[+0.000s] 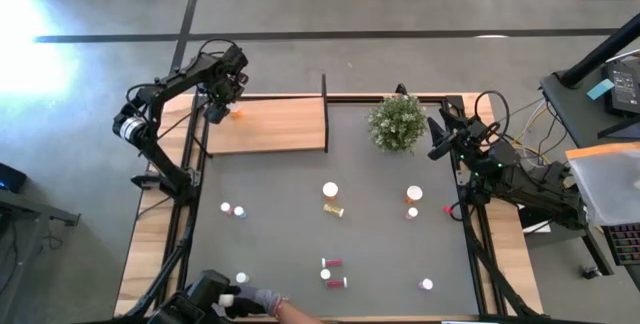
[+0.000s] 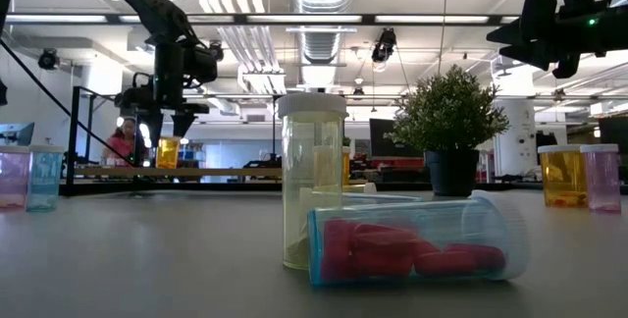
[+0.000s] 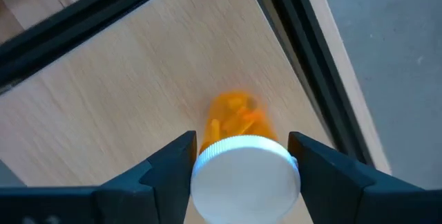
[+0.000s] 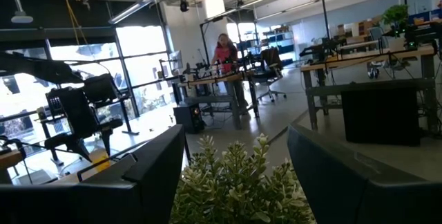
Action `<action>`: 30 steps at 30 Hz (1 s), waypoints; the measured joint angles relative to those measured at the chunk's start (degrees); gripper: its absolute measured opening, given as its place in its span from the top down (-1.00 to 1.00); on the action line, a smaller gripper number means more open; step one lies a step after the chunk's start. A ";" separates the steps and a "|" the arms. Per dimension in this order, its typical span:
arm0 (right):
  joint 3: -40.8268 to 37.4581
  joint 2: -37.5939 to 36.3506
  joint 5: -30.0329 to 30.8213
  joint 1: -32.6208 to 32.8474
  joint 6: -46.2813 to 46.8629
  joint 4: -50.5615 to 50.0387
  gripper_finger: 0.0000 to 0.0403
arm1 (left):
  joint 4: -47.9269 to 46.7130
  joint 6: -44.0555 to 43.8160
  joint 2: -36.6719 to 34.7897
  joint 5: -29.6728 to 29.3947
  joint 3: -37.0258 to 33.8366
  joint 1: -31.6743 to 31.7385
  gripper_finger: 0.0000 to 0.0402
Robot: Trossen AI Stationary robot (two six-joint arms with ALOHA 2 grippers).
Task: Pick and place medicine bottles onto shelf by color
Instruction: Put the left large orange pill bottle on the shelf, then put the top left small pink pill bottle on the shelf
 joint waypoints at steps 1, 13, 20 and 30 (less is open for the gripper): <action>0.00 0.00 -0.01 0.00 0.00 0.00 -0.24 | -0.01 0.47 0.08 -0.24 0.00 0.00 -0.10; -0.02 0.00 0.00 0.01 0.00 -0.01 -0.24 | 1.28 8.65 -0.28 -1.11 1.75 0.00 -0.50; -0.01 0.00 -0.01 0.02 0.00 0.00 -0.24 | 0.79 13.01 -3.21 -1.13 4.37 -0.91 -0.59; 0.00 0.00 0.00 0.00 0.00 -0.01 -0.24 | -7.95 15.86 -8.29 5.38 4.04 -6.49 -0.60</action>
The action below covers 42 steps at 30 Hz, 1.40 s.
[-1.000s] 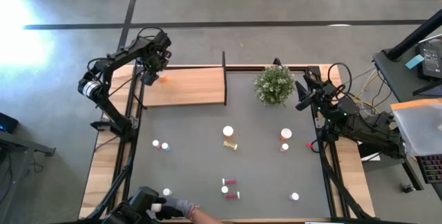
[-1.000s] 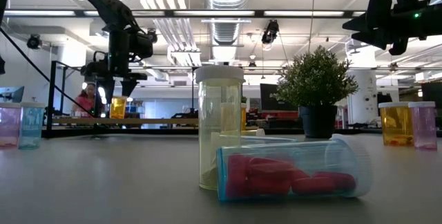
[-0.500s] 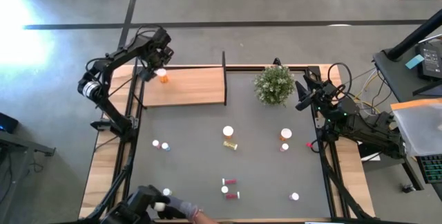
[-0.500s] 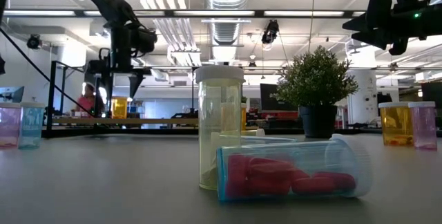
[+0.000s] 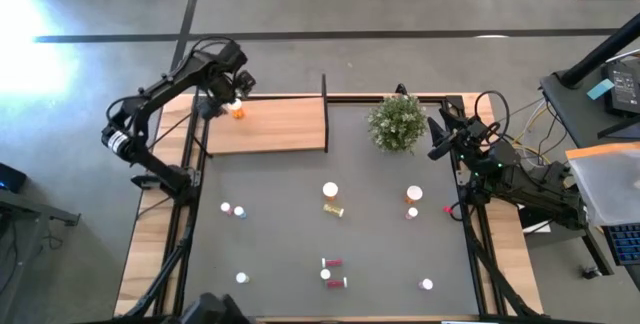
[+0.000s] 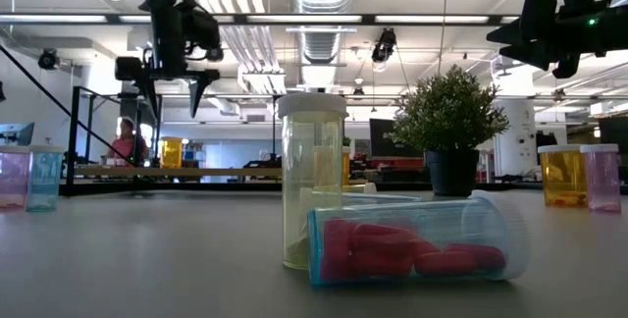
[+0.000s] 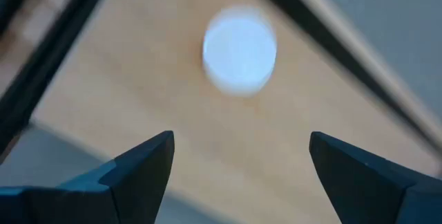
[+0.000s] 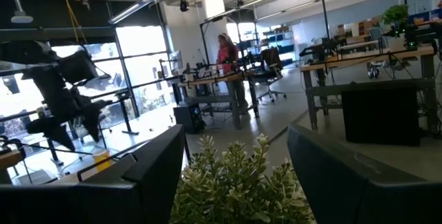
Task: Pick and place medicine bottles onto shelf by color
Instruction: Put the top left small pink pill bottle on the shelf
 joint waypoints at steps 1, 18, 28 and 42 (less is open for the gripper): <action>-0.02 0.00 -0.01 -0.01 0.00 0.01 -0.24 | -0.98 0.12 -0.34 1.35 0.00 -0.92 -0.60; -0.01 0.00 0.01 0.01 0.00 -0.01 -0.24 | -13.36 -17.64 -2.42 4.66 -0.89 -28.32 -0.59; 0.00 0.00 -0.01 -0.01 0.00 -0.01 -0.24 | -14.54 -30.82 -9.02 5.69 -9.59 -39.96 -0.59; 0.00 0.00 0.01 0.01 0.00 -0.01 -0.24 | -3.52 -71.51 -21.43 11.37 -28.69 -63.33 -0.59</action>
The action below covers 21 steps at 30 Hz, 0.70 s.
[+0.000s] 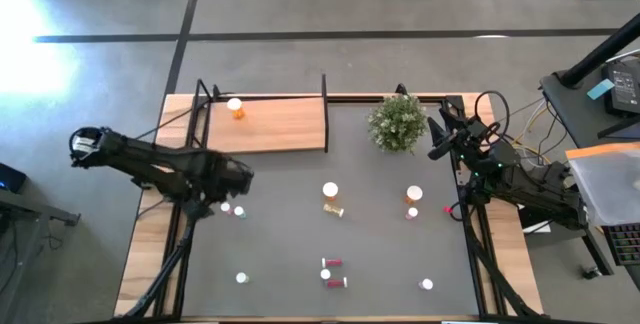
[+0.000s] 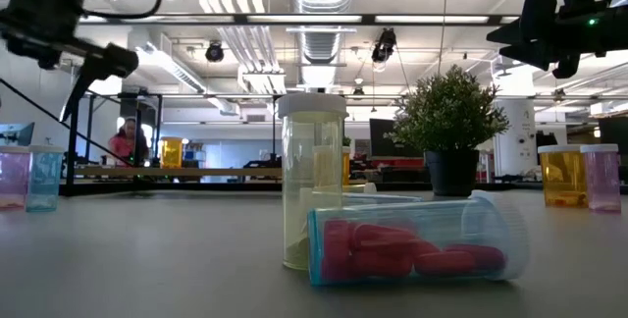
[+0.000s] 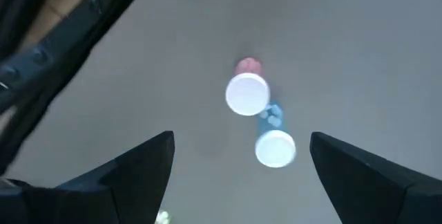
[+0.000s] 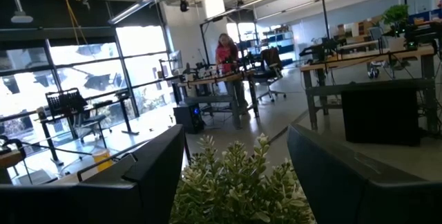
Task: Pick and place medicine bottles onto shelf by color
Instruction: Put the top left small pink pill bottle on the shelf
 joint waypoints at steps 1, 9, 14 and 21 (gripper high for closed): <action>0.00 0.00 -0.01 0.00 0.00 -0.01 -0.24 | 1.02 -1.53 -0.25 -0.29 -0.92 -0.69 -0.59; -0.02 0.00 -0.02 0.00 0.00 0.00 -0.24 | 3.71 -6.36 0.11 -2.66 -4.45 -1.28 -0.59; 0.00 0.00 0.00 -0.02 0.00 0.00 -0.24 | 7.56 -9.92 1.69 -2.66 -6.43 -1.28 -0.59; -0.02 0.00 -0.01 -0.01 0.00 -0.01 -0.24 | 9.21 -10.19 4.22 -2.66 -7.10 -1.26 -0.59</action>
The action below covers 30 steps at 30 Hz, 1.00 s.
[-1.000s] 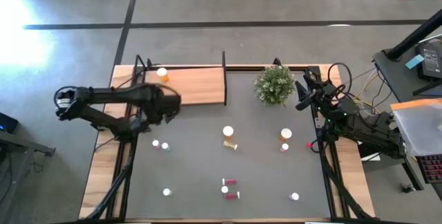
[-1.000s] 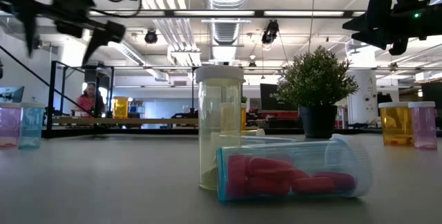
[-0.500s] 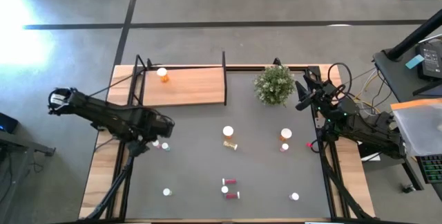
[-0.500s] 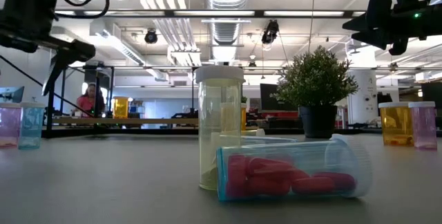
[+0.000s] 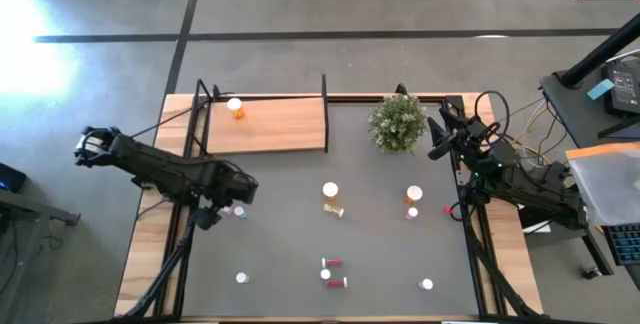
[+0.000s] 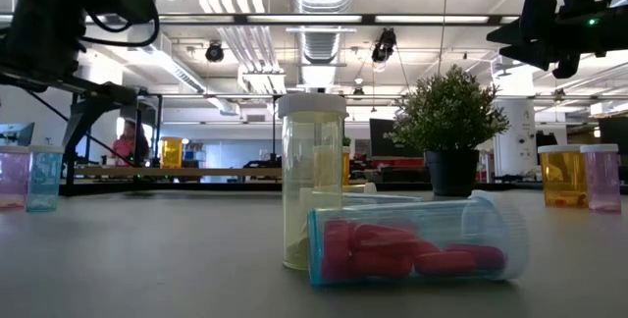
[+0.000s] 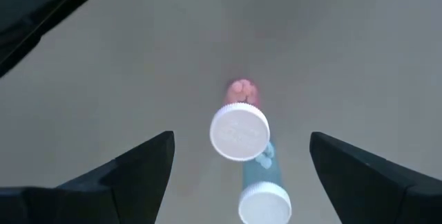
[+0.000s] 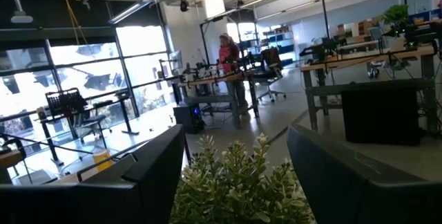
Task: Pick and place medicine bottles onto shelf by color
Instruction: Put the top left small pink pill bottle on the shelf
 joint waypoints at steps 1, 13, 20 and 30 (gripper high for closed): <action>0.02 0.00 0.00 0.01 0.00 0.01 -0.24 | -0.01 0.00 0.36 0.00 -0.04 0.00 -0.57; 0.02 0.02 -0.02 0.01 0.02 -0.02 -0.24 | 0.23 0.57 3.13 0.00 -0.23 0.02 -0.15; 0.02 0.00 0.01 0.00 0.00 0.01 -0.24 | -0.14 3.37 3.13 -0.42 -0.32 0.02 0.18; 0.02 0.00 0.00 -0.01 0.00 -0.01 -0.24 | 0.01 3.52 3.13 -0.48 -0.32 0.02 0.52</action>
